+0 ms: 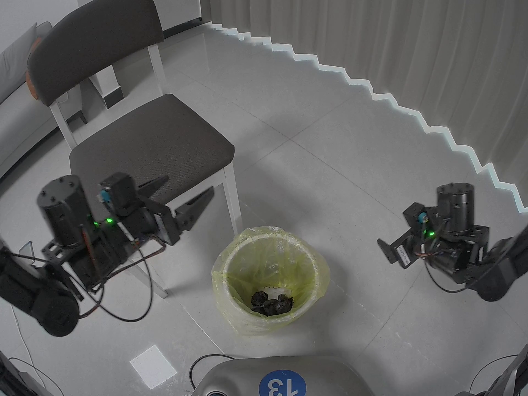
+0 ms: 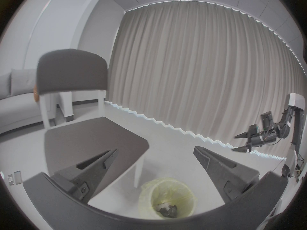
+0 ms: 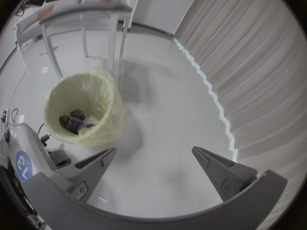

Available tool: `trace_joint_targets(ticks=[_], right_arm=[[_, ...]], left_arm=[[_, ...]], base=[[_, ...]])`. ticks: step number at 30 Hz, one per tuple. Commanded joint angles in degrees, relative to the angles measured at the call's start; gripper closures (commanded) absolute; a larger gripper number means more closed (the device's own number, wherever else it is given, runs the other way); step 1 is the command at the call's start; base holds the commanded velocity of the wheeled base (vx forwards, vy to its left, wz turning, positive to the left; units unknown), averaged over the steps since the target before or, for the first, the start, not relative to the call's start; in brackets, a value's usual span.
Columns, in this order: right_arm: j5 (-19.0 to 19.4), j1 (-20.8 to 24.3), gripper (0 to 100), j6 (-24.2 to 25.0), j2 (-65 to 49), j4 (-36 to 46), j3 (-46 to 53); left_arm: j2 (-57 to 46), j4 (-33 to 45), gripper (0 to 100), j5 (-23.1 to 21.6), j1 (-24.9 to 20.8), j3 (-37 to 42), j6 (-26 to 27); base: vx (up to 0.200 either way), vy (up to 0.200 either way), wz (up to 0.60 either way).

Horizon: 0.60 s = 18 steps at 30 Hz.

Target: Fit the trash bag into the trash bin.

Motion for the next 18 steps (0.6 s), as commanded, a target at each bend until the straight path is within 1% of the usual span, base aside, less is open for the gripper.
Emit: trace_joint_targets(ticks=[1,4,6,7,9,12,15,16,17,18], right_arm=[[-0.4,-0.8,0,6.9,-23.4,-1.0,9.1],[-0.5,-1.2,0,10.9,-29.9,-1.0,10.5],[-0.8,-2.6,0,13.1,-36.6,-1.0,14.0],[-0.8,-3.4,0,13.5,-39.7,-0.8,15.8],[-0.5,-6.3,0,13.5,-47.1,-0.2,19.3],[0.0,-10.6,0,13.8,-56.3,2.4,22.9],[0.1,-12.1,0,14.3,-65.7,5.4,24.5],[0.1,-12.1,0,14.3,-65.7,5.4,24.5],[0.5,-15.3,0,16.1,-70.6,8.3,24.5],[0.9,-16.6,0,16.9,-72.4,10.0,24.5]], left_arm=[[-20.9,5.2,0,-0.4,8.0,8.3,0.2],[-27.7,10.8,0,-0.5,12.4,10.3,-0.3],[-34.4,16.0,0,-0.9,15.0,11.4,-0.3],[-37.2,18.3,0,-1.2,15.6,11.7,-0.3],[-43.9,25.1,0,-2.0,16.7,11.6,-0.4],[-52.3,34.8,0,-2.0,17.4,11.2,-0.3],[-60.5,41.6,0,-2.0,17.0,11.4,-0.4],[-60.5,41.6,0,-2.0,17.0,11.4,-0.4],[-66.0,46.2,0,-1.6,17.0,11.8,-0.4],[-68.3,48.2,0,-1.4,17.1,11.9,-0.4]], base=[[0.0,0.0,0.0],[0.0,0.0,0.0],[0.0,0.0,0.0],[0.0,0.0,0.0],[0.0,0.0,0.0],[0.0,0.0,0.0],[0.0,0.0,0.0],[0.0,0.0,0.0],[0.0,0.0,0.0],[0.0,0.0,0.0]])
